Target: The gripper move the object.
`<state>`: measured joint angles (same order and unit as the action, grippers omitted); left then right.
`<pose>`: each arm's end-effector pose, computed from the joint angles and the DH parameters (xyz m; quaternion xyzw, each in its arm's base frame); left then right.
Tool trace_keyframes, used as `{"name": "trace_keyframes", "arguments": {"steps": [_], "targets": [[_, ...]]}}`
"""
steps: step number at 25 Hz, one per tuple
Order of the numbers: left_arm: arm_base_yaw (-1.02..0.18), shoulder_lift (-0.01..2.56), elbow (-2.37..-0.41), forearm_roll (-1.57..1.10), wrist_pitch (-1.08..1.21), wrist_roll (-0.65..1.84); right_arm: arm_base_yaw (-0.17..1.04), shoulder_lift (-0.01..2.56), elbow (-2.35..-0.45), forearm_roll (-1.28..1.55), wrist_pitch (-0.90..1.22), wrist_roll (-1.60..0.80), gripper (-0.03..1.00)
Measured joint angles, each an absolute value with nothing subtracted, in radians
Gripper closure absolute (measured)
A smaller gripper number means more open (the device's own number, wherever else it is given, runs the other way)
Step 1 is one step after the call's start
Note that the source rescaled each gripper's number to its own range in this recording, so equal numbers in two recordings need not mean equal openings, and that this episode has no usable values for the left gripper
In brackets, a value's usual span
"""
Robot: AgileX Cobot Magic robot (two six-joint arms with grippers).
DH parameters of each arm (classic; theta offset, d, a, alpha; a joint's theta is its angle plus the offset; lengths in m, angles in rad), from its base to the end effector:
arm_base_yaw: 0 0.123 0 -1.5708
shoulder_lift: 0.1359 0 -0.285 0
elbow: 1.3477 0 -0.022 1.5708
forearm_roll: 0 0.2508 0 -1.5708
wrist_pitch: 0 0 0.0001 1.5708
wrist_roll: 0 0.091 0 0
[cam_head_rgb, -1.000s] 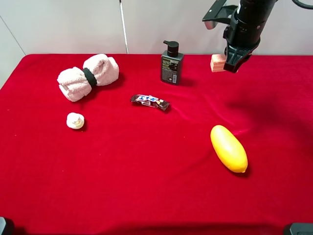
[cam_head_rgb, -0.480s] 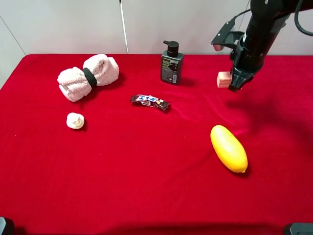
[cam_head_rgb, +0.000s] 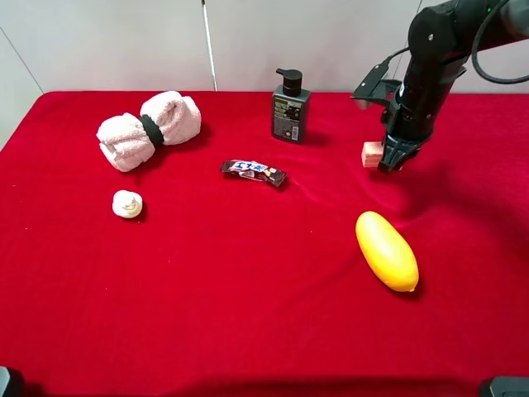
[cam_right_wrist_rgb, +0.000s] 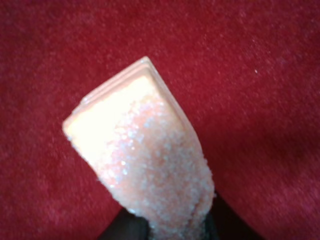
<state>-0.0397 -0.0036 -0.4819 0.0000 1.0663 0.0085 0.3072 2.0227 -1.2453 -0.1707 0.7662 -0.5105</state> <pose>-0.0036 0.0001 0.2718 0.0207 0.8582 -0.0080 0.5129 0.3619 0.1036 0.1277 -0.4486 0.8897 -0.0680 0.0503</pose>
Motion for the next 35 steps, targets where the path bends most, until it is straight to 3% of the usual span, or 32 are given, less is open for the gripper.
{"name": "trace_keyframes", "arguments": {"steps": [35], "targets": [[-0.04, -0.004, -0.482, 0.0, 1.066, 0.009, 0.307, 2.07, -1.245, -0.139, 0.744, -0.466, 0.96]]}}
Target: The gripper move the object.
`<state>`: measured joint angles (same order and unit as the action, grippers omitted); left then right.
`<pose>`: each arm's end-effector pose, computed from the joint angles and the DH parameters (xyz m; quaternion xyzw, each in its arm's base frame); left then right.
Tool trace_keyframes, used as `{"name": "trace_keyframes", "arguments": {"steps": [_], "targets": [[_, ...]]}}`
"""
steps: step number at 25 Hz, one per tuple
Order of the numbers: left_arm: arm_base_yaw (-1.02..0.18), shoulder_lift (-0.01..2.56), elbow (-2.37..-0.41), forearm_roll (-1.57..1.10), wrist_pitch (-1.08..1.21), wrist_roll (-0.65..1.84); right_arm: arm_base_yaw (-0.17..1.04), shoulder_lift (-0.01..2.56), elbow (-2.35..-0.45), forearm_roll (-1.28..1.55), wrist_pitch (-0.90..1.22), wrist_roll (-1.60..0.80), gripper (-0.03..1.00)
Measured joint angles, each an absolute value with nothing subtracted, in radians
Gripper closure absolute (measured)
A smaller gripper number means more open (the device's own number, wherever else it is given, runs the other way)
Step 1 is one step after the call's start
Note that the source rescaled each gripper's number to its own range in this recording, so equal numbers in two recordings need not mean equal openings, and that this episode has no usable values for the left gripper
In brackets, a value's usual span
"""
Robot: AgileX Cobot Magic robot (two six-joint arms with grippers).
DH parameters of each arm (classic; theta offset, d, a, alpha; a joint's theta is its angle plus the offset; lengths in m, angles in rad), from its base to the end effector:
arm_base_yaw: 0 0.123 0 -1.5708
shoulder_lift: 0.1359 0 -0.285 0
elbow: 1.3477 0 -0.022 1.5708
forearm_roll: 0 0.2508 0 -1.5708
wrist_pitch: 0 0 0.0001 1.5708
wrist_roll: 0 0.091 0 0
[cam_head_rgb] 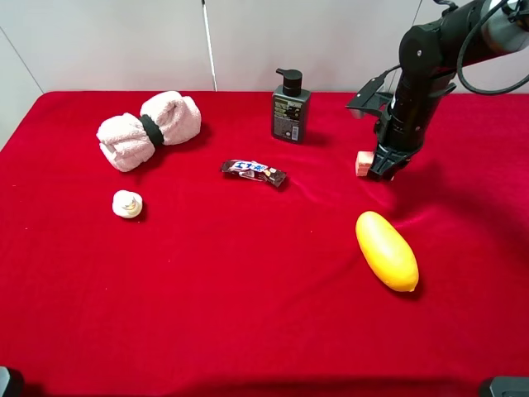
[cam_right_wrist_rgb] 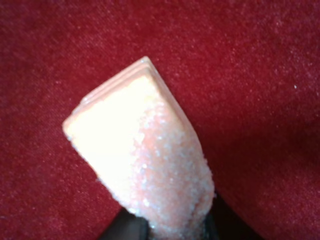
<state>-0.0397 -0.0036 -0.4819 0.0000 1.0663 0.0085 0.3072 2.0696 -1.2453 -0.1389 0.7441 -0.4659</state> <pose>-0.0036 0.0001 0.2718 0.0207 0.8582 -0.0080 0.5129 0.3628 0.1061 0.1100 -0.4210 0.9046 -0.0526 0.0406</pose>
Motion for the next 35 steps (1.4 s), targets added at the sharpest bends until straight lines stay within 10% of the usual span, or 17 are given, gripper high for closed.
{"name": "trace_keyframes", "arguments": {"steps": [21, 35], "targets": [[-0.04, -0.004, -0.482, 0.0, 1.066, 0.009, 0.307, 2.07, -1.245, -0.138, 0.76, -0.466, 0.01], [-0.04, -0.004, -0.482, 0.0, 1.066, 0.009, 0.307, 1.985, -1.245, -0.139, 0.778, -0.466, -0.03]]}}
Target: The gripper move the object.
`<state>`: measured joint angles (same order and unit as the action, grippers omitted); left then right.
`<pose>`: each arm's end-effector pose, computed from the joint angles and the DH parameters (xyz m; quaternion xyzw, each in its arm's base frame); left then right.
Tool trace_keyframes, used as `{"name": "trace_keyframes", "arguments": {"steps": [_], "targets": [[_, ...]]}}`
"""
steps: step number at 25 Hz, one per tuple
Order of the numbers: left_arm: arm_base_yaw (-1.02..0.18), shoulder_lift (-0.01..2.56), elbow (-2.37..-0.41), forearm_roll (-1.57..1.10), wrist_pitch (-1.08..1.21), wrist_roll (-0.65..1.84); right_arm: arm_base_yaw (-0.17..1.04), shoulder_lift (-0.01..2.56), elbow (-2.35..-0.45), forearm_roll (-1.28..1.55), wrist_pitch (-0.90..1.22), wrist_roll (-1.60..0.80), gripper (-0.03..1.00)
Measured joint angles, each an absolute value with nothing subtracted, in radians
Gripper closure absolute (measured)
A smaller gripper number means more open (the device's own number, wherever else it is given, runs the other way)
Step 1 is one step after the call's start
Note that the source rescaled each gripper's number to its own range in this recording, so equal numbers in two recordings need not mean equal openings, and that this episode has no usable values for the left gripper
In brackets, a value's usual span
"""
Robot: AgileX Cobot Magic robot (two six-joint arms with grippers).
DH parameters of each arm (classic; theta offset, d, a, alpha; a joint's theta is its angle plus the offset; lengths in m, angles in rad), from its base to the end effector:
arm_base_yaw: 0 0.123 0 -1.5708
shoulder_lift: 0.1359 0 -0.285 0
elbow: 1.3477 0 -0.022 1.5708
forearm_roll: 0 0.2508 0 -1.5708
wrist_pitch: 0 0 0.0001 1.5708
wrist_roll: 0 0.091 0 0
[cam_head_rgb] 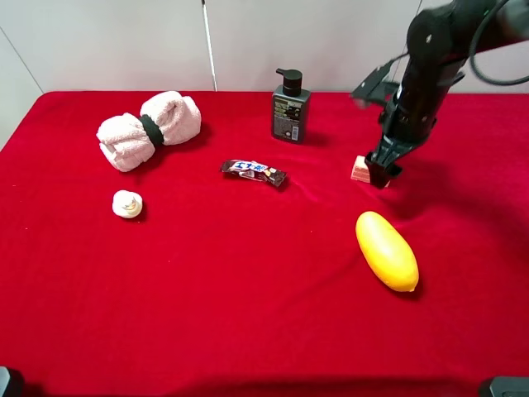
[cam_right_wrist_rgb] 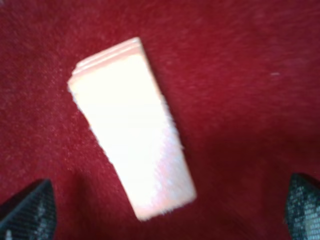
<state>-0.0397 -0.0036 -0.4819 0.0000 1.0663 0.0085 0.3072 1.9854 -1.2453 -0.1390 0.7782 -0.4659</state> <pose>-0.0036 0.0001 0.2718 0.0207 0.8582 -0.0080 0.5129 0.3598 0.1048 0.1414 -0.4177 0.9044 -0.0574 0.0653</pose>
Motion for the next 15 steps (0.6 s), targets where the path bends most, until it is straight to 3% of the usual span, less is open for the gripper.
{"name": "trace_keyframes", "arguments": {"steps": [15], "targets": [[-0.04, -0.004, -0.482, 0.0, 1.066, 0.009, 0.307, 1.656, -1.245, -0.058, 0.989, -0.438, -0.03]]}}
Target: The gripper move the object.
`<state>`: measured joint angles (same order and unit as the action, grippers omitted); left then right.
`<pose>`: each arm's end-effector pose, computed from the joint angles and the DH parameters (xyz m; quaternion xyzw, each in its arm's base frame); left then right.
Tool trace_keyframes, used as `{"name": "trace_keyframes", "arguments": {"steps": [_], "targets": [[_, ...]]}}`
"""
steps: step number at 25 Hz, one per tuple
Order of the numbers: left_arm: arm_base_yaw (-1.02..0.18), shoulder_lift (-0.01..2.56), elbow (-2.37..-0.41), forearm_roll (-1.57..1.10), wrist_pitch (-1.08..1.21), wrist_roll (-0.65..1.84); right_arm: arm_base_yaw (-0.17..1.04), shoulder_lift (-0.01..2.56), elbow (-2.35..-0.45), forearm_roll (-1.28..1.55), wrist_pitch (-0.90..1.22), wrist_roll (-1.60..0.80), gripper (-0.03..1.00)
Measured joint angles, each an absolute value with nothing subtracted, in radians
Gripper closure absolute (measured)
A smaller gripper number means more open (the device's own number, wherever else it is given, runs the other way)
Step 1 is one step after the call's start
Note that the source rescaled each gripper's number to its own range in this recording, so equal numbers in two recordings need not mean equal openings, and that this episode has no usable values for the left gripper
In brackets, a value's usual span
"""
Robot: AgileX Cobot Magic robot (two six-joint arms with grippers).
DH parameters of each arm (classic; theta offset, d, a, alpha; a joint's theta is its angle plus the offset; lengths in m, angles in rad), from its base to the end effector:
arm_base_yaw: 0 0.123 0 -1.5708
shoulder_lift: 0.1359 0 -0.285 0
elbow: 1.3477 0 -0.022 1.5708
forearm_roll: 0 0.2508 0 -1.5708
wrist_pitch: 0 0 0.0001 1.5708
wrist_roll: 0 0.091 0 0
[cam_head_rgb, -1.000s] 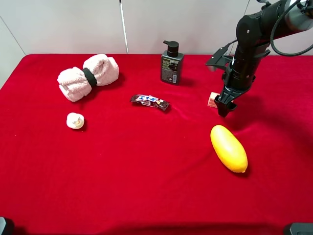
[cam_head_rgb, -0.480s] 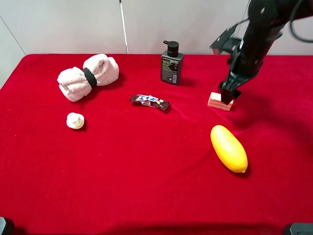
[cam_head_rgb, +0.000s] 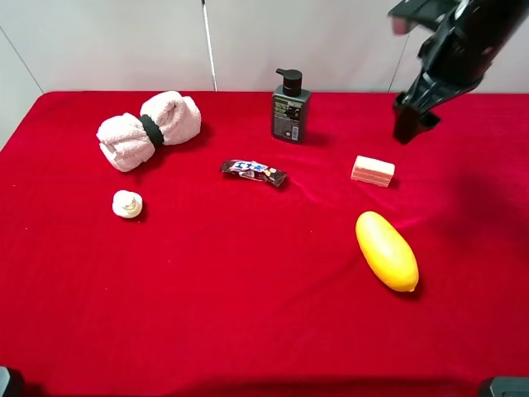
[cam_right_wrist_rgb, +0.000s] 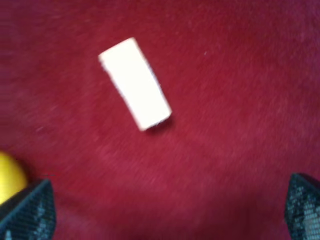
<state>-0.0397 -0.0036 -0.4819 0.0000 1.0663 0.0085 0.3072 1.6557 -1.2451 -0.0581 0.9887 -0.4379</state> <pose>-0.0036 0.0001 0.2718 0.0207 0.8582 -0.0080 0.5129 0.3163 0.0957 0.2544 -0.3726 0.9186 -0.0345 0.1270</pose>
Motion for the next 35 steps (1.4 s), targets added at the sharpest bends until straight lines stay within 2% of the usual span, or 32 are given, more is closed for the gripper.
{"name": "trace_keyframes", "arguments": {"steps": [11, 35], "targets": [[-0.04, -0.004, -0.482, 0.0, 1.066, 0.009, 0.307, 1.393, -1.208, -0.035, 1.101, -0.278, -0.03], [-0.04, -0.004, -0.482, 0.0, 1.066, 0.009, 0.307, 0.697, -0.658, 0.068, 1.004, -0.096, -0.03]]}}
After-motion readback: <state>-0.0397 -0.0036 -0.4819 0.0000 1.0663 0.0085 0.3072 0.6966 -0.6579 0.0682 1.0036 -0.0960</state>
